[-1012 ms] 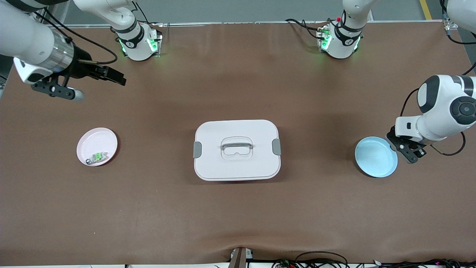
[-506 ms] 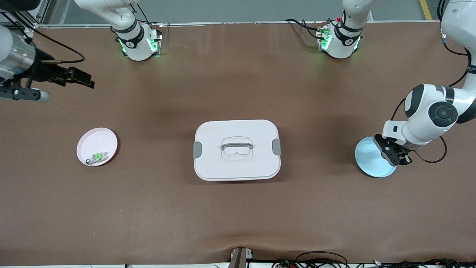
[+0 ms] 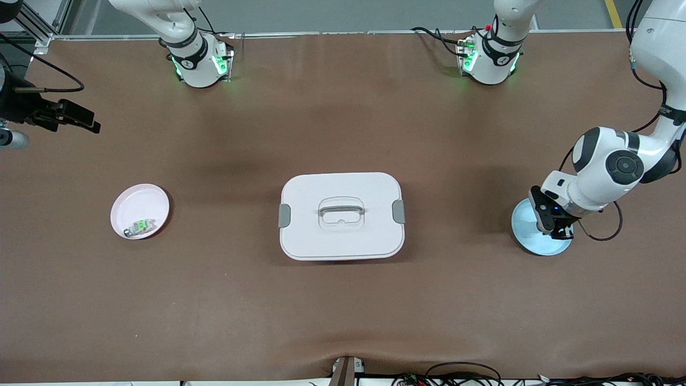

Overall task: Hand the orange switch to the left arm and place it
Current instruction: 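Move the switch to the blue plate while the right gripper withdraws, then lower the switch onto the blue plate and open the left gripper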

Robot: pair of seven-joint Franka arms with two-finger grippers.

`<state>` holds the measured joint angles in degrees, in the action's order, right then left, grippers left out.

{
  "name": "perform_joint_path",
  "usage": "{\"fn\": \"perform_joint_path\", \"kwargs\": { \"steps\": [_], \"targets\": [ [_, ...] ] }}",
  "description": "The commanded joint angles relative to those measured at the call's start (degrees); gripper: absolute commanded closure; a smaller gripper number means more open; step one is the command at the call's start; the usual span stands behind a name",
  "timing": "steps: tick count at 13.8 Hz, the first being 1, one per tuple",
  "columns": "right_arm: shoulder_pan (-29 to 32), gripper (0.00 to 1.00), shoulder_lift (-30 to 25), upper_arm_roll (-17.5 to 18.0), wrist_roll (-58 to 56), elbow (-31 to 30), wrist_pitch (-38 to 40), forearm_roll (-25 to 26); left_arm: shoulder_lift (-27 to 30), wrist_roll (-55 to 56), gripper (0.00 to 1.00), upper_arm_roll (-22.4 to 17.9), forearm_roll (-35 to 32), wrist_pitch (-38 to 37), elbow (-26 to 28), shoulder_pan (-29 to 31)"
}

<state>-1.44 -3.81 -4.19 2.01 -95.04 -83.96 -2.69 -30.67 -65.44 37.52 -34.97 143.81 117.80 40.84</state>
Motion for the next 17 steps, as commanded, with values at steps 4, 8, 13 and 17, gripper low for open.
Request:
{"fn": "perform_joint_path", "kwargs": {
  "steps": [4,8,13,17],
  "targets": [
    [2.14,0.0,0.56,0.93,0.09,3.37,0.46,1.28,-1.58,-1.18,1.0,0.54,-5.89,1.21,1.29,1.26],
    [2.23,0.0,1.35,0.93,-0.34,3.45,0.02,0.84,-2.72,-0.74,1.0,0.45,-6.77,1.29,1.12,2.05],
    [1.97,0.0,2.85,0.93,-0.17,4.24,-0.15,1.28,-4.22,-0.12,0.0,0.63,-6.86,2.35,0.85,4.32],
    [2.14,0.0,2.85,1.02,-0.08,4.24,-0.16,1.02,-2.56,1.98,0.0,0.98,-5.29,1.91,-1.08,4.6]
  ]
}}
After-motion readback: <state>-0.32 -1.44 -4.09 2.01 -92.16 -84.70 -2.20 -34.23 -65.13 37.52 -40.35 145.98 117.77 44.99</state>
